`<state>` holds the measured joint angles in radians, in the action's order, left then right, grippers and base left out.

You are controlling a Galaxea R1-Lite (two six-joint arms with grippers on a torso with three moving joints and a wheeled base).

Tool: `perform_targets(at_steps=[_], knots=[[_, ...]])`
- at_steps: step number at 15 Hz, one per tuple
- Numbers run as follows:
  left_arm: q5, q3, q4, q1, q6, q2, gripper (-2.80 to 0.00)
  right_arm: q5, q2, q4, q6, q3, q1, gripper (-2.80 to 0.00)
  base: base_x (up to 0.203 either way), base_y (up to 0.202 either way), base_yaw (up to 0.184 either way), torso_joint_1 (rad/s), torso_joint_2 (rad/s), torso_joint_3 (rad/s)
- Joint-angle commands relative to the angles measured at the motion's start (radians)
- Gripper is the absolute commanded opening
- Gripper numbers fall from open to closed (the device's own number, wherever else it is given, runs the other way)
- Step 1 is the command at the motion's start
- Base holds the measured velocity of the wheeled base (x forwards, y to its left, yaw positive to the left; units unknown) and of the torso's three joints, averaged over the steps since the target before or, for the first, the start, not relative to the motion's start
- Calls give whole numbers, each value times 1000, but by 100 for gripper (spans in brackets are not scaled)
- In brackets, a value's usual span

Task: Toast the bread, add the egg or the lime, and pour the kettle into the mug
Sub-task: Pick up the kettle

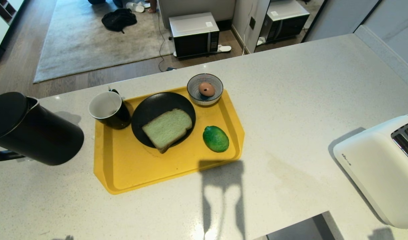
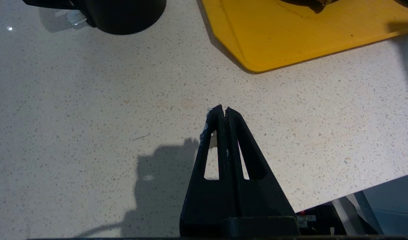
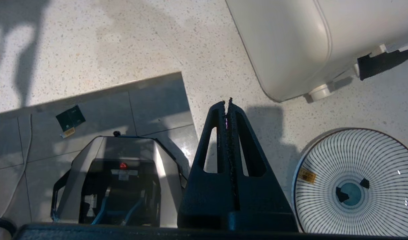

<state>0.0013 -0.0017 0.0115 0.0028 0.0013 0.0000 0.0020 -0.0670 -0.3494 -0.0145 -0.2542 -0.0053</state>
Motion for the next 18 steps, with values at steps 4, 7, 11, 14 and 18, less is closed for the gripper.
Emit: perform_targets(at_steps=[4, 7, 11, 14, 18], knots=[[0, 0, 1, 0, 0, 0, -280, 14, 68, 179, 56, 184, -1, -280, 0, 0, 0, 0, 0, 0], [0, 0, 1, 0, -1, 0, -280, 21, 67, 250, 85, 211, -1, -280, 0, 0, 0, 0, 0, 0], [0, 0, 1, 0, 0, 0, -280, 13, 67, 256, 79, 216, -1, -280, 0, 0, 0, 0, 0, 0], [0, 0, 1, 0, 0, 0, -280, 13, 67, 256, 79, 216, -1, -280, 0, 0, 0, 0, 0, 0], [0, 0, 1, 0, -1, 0, -280, 13, 67, 256, 79, 216, 0, -280, 0, 0, 0, 0, 0, 0]])
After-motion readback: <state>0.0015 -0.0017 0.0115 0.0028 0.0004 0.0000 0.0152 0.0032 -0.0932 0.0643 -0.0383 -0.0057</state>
